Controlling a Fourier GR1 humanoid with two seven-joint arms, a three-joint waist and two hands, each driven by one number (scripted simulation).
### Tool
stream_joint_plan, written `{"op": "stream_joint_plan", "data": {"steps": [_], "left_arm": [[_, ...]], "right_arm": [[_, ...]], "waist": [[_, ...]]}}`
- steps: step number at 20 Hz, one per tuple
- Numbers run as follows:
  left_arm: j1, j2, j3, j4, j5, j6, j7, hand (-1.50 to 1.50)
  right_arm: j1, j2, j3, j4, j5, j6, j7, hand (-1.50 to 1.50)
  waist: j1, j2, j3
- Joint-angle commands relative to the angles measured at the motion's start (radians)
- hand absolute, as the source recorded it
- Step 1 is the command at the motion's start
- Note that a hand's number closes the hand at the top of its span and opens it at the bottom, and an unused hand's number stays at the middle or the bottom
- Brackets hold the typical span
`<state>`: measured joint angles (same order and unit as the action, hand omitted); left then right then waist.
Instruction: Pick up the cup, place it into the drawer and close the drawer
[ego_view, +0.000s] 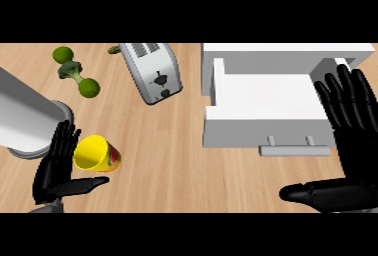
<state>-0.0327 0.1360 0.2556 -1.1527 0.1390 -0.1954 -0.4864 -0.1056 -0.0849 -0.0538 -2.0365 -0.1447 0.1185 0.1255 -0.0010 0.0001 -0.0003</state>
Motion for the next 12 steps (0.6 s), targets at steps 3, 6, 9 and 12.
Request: {"op": "stream_joint_plan", "data": {"steps": [3,6,9,12], "left_arm": [[-0.037,0.061,0.048,0.17,0.014,-0.056,-0.132,-1.5],[-0.054,0.039,0.02,0.208,-0.014,-0.02,-0.141,-1.5],[-0.054,0.031,0.019,0.237,-0.011,-0.005,-0.17,-1.5],[-0.172,0.064,0.044,0.47,-0.035,-0.02,-0.284,-1.5]], "right_arm": [[-0.059,-0.029,-0.024,0.008,-0.032,0.01,0.065,-1.5],[-0.082,0.011,0.041,-0.002,0.031,-0.04,0.095,-1.5],[-0.106,-0.01,-0.018,0.052,0.003,-0.026,0.056,-1.5],[-0.006,0.024,0.051,-0.055,0.034,-0.027,0.059,-1.5]], "waist": [[0.001,0.0,0.0],[0.001,0.0,0.0],[0.002,0.0,0.0],[-0.005,0.001,0.0]]}}
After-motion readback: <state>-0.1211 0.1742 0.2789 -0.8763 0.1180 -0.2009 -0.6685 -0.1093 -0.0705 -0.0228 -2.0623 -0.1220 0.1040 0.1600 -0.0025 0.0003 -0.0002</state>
